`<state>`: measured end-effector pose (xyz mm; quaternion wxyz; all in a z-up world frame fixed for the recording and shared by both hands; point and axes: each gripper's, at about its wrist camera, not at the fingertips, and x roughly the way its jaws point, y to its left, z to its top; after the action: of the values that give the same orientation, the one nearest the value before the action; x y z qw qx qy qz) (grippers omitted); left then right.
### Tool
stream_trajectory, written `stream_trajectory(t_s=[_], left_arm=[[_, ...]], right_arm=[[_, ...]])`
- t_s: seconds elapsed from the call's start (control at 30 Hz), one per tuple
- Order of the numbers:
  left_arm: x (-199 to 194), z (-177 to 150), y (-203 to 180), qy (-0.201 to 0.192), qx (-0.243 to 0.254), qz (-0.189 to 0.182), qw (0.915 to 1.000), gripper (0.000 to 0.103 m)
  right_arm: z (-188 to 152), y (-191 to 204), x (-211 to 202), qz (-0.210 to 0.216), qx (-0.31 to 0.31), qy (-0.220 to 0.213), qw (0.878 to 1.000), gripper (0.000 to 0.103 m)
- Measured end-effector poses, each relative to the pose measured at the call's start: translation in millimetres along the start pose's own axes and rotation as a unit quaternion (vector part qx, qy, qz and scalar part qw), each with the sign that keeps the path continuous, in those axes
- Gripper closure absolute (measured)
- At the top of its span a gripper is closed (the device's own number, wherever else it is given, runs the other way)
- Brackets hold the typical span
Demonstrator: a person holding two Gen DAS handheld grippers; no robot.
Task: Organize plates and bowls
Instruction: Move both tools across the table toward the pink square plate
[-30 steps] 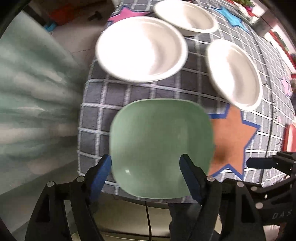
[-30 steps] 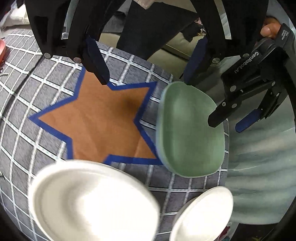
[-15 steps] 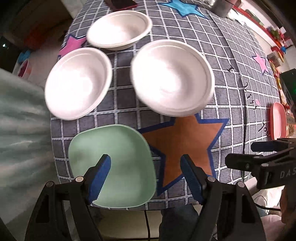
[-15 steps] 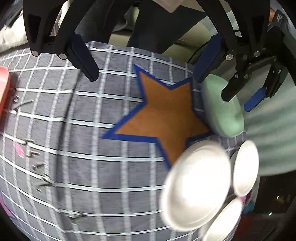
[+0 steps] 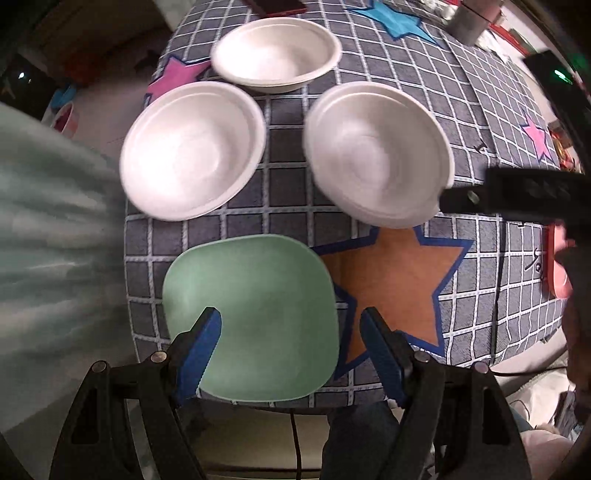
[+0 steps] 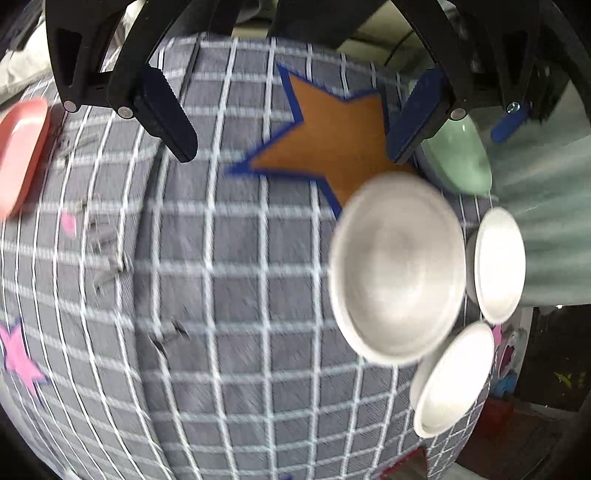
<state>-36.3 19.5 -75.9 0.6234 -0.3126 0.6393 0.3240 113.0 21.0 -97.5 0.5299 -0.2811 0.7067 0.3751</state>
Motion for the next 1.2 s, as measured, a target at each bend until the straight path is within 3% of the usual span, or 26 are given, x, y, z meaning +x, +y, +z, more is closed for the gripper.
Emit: stream_trajectory(t_s=[0.1,0.27,0.43,0.5,0.73,1.0,1.13,1.2], left_arm=[[2.9,-0.7,3.9,0.002,-0.007,0.001,1.0,0.022],[9.2,-1.0,0.5,0.006,-0.003,0.003,1.0,0.022],[13.1,5.2,-13.0,0.009,0.016,0.005,0.9998,0.022],[12.3,10.0,-21.4,0.006,0.026,0.005,0.9996,0.022],[4.6,25.2,-53.6,-0.009,0.06,-0.004,0.9981,0.022],[1.0,35.2,-94.5,-0.011,0.105,-0.011,0.9943,0.022],[0.4,35.9,-117.7,-0.011,0.127,-0.013,0.9918,0.022],[-0.3,35.2,-129.0,-0.01,0.139,-0.014,0.9902,0.022]], right_arm=[[17.6,9.8,7.1,-0.024,-0.017,-0.003,1.0,0.0],[41.0,19.0,27.6,-0.106,-0.04,-0.001,0.994,0.0],[64.0,2.1,15.6,-0.176,-0.026,-0.038,0.983,0.0],[73.7,-12.9,4.0,-0.173,-0.008,-0.048,0.984,0.0],[72.6,-59.2,-33.0,-0.095,0.035,-0.067,0.993,0.0],[34.7,-150.4,-63.1,-0.059,0.089,-0.068,0.992,0.0],[8.8,-212.4,-76.6,-0.06,0.122,-0.074,0.988,0.0],[-4.4,-221.6,-84.6,-0.065,0.135,-0.074,0.986,0.0]])
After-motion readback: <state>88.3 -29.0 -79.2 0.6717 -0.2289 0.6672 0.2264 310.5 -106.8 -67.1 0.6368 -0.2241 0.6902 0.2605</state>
